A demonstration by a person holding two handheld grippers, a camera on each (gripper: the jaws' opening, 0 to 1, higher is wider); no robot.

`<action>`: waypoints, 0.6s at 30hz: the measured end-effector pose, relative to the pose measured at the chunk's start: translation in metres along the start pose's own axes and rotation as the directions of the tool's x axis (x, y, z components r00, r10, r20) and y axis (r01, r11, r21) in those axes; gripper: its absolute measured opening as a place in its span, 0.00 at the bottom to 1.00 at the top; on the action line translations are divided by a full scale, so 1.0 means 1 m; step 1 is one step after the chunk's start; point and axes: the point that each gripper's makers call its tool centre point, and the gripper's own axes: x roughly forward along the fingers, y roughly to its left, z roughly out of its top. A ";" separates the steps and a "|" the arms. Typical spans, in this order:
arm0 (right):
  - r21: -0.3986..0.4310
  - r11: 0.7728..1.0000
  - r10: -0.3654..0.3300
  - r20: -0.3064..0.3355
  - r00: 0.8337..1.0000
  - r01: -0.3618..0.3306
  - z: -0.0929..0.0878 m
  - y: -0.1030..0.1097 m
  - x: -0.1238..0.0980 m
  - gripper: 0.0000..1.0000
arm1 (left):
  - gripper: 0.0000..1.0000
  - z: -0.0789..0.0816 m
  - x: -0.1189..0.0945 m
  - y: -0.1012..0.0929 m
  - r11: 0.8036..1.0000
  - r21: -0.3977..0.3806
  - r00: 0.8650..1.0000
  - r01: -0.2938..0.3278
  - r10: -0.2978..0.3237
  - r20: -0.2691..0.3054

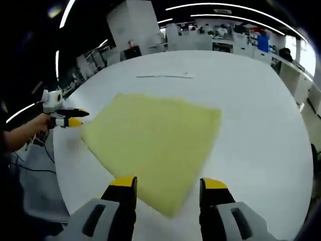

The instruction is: Fold the garment on the visible template until the final outline fits inside the template.

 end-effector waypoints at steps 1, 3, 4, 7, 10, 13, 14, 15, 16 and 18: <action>0.004 1.000 -0.001 0.001 1.000 0.001 -0.003 0.000 -0.001 0.46 | 0.48 -0.002 -0.001 0.000 1.000 -0.004 1.000 0.000 0.000 0.002; 0.005 1.000 -0.001 0.000 1.000 0.001 -0.008 0.002 -0.003 0.44 | 0.47 -0.006 -0.003 -0.002 1.000 -0.005 1.000 -0.001 0.001 0.010; 0.006 1.000 0.001 -0.003 1.000 -0.001 -0.010 0.002 -0.004 0.43 | 0.46 -0.010 -0.004 -0.003 1.000 -0.006 1.000 -0.001 0.001 0.007; 0.010 1.000 0.003 -0.011 1.000 -0.003 -0.018 0.002 -0.005 0.37 | 0.41 -0.019 -0.005 -0.004 1.000 -0.010 1.000 -0.001 0.001 -0.006; 0.016 1.000 0.004 -0.015 1.000 -0.003 -0.022 0.002 -0.005 0.30 | 0.34 -0.024 -0.006 -0.003 0.999 -0.041 1.000 -0.004 0.004 -0.010; 0.018 1.000 -0.004 -0.018 1.000 0.004 -0.027 0.001 -0.005 0.26 | 0.26 -0.029 -0.006 -0.003 0.999 -0.040 1.000 -0.008 0.008 -0.022; 0.025 1.000 -0.005 -0.021 1.000 0.005 -0.029 0.000 -0.005 0.25 | 0.23 -0.032 -0.007 -0.004 0.999 -0.044 1.000 -0.012 0.011 -0.025; 0.033 0.999 -0.004 -0.024 1.000 0.005 -0.031 0.000 -0.005 0.23 | 0.22 -0.033 -0.007 -0.004 0.999 -0.050 1.000 -0.010 0.009 -0.023; 0.039 0.999 -0.003 -0.024 1.000 0.004 -0.033 0.000 -0.005 0.21 | 0.21 -0.033 -0.006 -0.005 0.998 -0.066 1.000 -0.005 0.004 -0.015; 0.047 0.999 0.000 -0.025 1.000 0.001 -0.035 -0.001 -0.005 0.17 | 0.18 -0.034 -0.006 -0.005 0.994 -0.106 1.000 -0.002 0.001 -0.009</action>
